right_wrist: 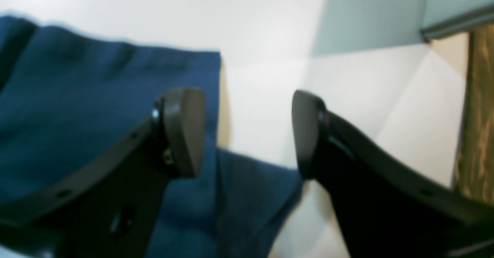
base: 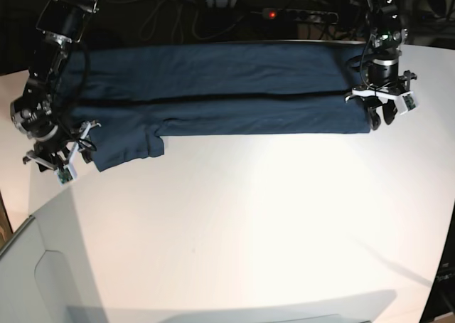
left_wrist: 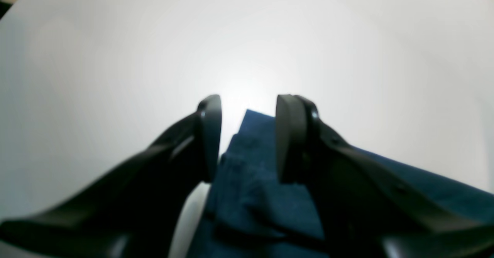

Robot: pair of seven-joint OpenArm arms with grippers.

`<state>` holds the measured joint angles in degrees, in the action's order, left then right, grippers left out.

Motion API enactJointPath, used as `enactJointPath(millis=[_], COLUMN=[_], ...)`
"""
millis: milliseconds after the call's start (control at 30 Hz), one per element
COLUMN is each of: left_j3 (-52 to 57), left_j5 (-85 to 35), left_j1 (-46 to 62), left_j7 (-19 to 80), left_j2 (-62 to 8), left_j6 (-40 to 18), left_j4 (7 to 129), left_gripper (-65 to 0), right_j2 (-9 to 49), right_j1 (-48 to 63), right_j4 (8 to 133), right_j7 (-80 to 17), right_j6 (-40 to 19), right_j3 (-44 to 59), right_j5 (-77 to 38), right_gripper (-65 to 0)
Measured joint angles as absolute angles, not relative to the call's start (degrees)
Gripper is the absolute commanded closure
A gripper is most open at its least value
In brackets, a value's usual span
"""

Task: Fold the T-shirt properly
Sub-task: 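Regrasp the folded strip's end with the right gripper and tuck the sleeve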

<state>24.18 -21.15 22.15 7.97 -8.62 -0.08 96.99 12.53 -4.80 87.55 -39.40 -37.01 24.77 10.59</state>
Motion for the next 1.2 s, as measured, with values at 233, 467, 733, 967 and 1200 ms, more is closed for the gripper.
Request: enactJointPath(millis=[233, 467, 733, 967, 1200], left_j3=[24.4, 24.5, 24.3, 24.1, 24.0], left_j5=[-21.1, -21.2, -21.2, -21.0, -21.0], left_j1=[22.9, 23.0, 22.7, 22.5, 21.9], left_j7=[8.1, 8.1, 8.0, 8.2, 8.1], left_j2=[-8.6, -8.8, -9.0, -9.1, -9.2], left_j6=[0.0, 0.0, 0.0, 0.2, 0.1], left_j4=[96.7, 96.7, 96.7, 96.7, 96.4], left_gripper=[-22.5, -22.5, -22.5, -22.5, -22.6], right_j2=[12.1, 11.4, 10.2, 9.9, 8.7], right_j1=[-12.4, -13.1, -11.1, -2.3, 8.2], right_j4=[72.2, 70.0, 73.0, 96.4, 109.6], right_j7=[-42.4, -42.1, -42.4, -42.9, -43.0], right_j6=[-37.0, -37.0, -37.0, -37.0, -37.0], right_j3=[22.5, 22.7, 22.7, 23.0, 23.1], right_j5=[10.9, 10.7, 11.0, 10.6, 10.8], right_gripper=[-34.2, -24.4, 0.0, -0.2, -0.3])
